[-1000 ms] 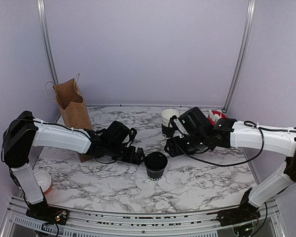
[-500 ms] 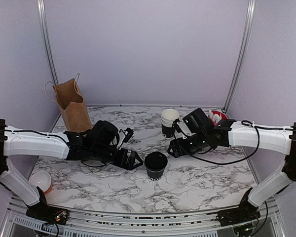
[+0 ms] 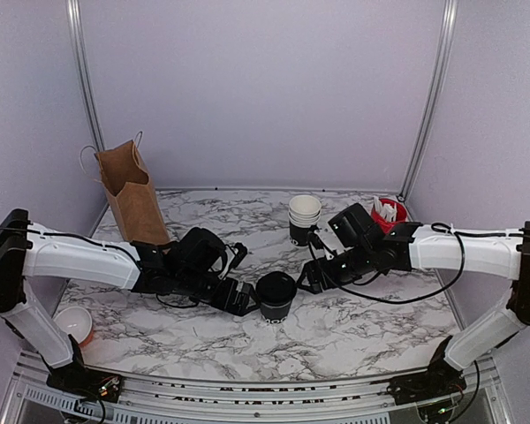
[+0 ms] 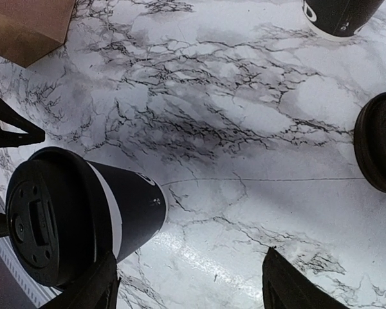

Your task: Pack the takeout coffee

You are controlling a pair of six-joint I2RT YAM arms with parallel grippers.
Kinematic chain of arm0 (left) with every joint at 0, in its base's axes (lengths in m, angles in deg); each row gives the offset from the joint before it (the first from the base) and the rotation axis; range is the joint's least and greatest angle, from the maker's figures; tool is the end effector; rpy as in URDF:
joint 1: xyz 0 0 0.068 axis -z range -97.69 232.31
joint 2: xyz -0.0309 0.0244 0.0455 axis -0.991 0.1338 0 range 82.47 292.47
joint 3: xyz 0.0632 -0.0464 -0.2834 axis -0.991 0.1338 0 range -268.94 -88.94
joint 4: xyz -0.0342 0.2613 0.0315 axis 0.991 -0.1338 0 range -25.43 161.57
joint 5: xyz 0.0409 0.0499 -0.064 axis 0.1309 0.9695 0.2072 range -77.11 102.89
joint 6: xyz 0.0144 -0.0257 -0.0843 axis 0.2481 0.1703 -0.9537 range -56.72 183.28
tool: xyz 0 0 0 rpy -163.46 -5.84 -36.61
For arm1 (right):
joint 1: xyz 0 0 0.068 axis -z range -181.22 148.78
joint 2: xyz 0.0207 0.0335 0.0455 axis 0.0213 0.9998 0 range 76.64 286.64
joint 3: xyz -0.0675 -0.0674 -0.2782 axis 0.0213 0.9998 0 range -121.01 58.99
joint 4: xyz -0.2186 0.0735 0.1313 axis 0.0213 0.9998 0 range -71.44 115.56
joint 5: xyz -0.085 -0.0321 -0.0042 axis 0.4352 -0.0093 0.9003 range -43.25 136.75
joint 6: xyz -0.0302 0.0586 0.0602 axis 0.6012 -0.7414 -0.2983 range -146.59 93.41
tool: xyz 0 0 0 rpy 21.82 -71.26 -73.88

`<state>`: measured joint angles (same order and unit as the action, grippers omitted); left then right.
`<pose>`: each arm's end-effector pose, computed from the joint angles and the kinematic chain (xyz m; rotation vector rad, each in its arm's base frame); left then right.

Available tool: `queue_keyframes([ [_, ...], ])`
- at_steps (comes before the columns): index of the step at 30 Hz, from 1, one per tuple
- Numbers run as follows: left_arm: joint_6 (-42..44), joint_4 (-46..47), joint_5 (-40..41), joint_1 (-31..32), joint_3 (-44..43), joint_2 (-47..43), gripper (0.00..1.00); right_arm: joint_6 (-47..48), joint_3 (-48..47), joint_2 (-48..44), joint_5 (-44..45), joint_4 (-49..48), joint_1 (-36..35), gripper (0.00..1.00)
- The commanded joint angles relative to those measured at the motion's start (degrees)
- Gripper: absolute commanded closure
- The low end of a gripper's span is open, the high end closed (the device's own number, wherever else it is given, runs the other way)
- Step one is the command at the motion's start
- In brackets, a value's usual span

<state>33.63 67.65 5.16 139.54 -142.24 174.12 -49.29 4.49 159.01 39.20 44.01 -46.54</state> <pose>0.1936 -0.3203 0.1888 0.6639 2.3941 -0.8773 0.2187 0.2361 0.2109 -0.5683 2.5502 0.6273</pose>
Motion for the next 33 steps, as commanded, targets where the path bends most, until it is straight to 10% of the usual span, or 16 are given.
queue_keyframes([
  [1,-0.72,-1.45,2.51,-0.68,-3.00,1.41,0.01,-1.65,0.51,-1.01,-1.10,-1.15,-1.53,0.26],
  [15,0.54,-4.19,4.14,-4.21,-2.51,0.82,0.01,-5.89,-1.63,1.69,2.18,-0.01,-8.82,0.27],
  [33,-2.73,-1.92,1.32,-4.23,-6.62,-0.23,0.01,-9.92,-2.99,-0.49,1.75,-5.25,-0.77,0.27],
])
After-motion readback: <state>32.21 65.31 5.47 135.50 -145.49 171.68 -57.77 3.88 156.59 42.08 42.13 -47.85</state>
